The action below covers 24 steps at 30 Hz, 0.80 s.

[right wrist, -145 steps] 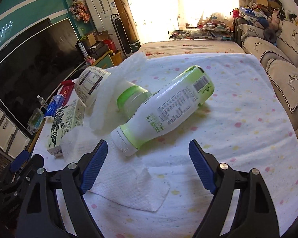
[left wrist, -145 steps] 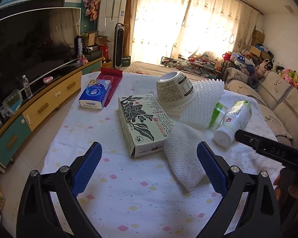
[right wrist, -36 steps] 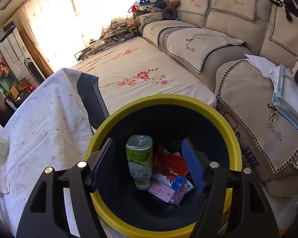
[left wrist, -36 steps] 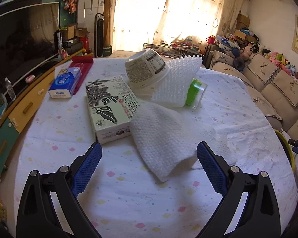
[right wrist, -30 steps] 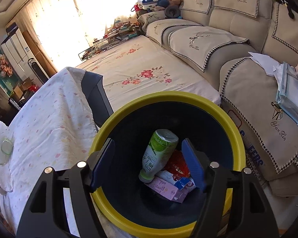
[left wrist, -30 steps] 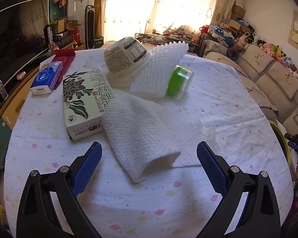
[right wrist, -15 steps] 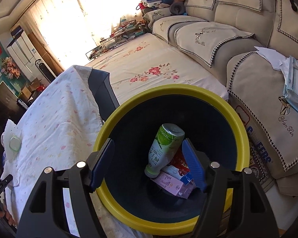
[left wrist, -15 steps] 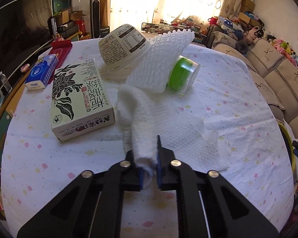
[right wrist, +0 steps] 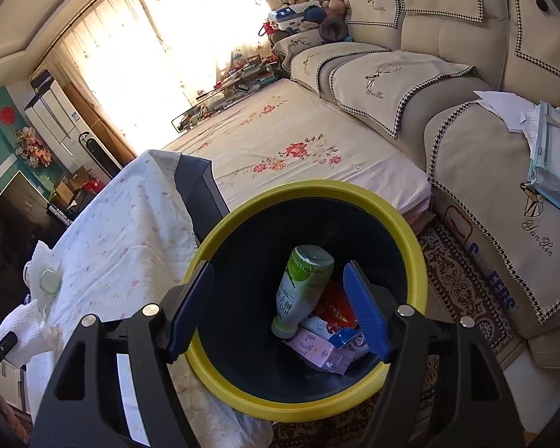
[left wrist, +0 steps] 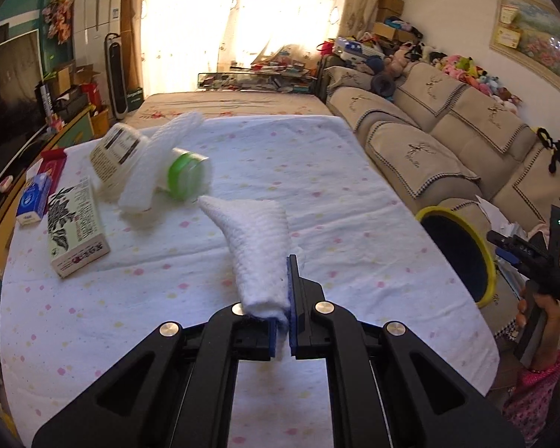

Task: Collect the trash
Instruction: 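Carry the towel over the bin and open the left gripper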

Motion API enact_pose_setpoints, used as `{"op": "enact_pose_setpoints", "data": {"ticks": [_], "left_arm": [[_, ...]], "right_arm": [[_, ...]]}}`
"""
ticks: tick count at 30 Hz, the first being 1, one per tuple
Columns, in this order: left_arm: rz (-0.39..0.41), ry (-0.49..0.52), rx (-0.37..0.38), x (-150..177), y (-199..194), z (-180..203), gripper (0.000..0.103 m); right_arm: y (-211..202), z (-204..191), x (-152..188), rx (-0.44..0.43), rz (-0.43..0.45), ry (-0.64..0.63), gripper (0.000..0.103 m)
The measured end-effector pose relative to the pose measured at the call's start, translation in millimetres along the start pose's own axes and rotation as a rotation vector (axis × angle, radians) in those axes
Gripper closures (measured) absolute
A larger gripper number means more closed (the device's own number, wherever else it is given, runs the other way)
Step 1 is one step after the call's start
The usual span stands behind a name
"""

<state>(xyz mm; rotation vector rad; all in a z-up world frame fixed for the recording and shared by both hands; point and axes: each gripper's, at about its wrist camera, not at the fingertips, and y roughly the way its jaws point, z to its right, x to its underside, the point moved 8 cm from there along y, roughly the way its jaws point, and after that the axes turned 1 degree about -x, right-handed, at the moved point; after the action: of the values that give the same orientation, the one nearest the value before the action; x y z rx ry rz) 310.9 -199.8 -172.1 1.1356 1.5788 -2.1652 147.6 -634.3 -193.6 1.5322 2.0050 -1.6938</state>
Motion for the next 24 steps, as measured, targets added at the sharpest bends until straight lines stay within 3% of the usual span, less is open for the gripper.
{"op": "enact_pose_setpoints", "data": {"ticks": [7,15,24], "left_arm": [[0.026,0.144,0.150,-23.2,-2.8,113.1,0.098],[0.008,0.257,0.279,-41.5,25.5,227.5,0.098],[-0.032,0.314,0.320,-48.6,78.8,302.3,0.098]], "right_arm": [[-22.3,26.4,-5.2,0.028,0.043,0.006,0.033],[-41.8,63.2,-8.3,0.064,0.072,0.024,0.032],[-45.3,94.1,-10.7,0.068,0.069,0.055,0.032]]}}
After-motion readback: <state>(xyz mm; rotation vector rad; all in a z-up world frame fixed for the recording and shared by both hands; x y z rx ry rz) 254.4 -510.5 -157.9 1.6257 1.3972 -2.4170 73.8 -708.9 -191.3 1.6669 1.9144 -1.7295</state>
